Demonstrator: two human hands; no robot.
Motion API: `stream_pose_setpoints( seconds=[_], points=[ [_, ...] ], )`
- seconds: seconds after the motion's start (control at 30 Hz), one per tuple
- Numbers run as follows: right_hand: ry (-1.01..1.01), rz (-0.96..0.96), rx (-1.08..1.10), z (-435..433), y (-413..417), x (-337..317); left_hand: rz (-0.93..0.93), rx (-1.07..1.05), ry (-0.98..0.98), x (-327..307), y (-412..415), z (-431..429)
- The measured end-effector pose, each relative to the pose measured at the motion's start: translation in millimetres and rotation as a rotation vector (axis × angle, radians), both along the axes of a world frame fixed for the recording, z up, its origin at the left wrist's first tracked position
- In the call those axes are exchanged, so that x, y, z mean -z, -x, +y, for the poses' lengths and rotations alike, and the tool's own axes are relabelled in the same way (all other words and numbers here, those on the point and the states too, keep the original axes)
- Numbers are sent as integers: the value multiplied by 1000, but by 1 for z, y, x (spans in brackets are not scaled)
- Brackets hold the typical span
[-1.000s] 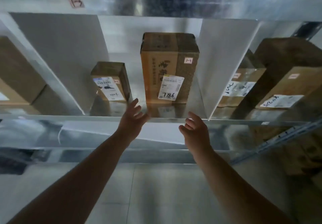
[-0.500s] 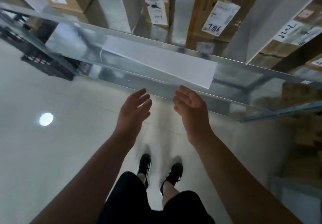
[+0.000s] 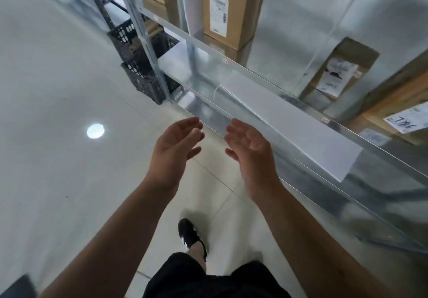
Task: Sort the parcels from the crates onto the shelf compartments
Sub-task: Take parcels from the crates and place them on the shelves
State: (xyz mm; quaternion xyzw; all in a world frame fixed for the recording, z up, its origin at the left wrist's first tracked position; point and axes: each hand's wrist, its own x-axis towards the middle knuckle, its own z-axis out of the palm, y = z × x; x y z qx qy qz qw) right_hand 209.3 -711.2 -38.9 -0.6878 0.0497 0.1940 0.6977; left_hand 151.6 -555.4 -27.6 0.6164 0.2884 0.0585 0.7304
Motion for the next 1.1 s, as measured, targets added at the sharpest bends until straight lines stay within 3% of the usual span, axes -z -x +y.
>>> stream_pose_setpoints(
  seconds=[0.27, 0.63, 1.1],
  points=[
    [-28, -75, -160, 168, -9, -25, -90, -171, -41, -29, 7, 151],
    [-115, -125, -378, 323, -50, -53, -159, -453, -23, -57, -3, 276],
    [-211, -83, -626, 502, -204, -34, -144, -620, -80, -60, -156, 424]
  ],
)
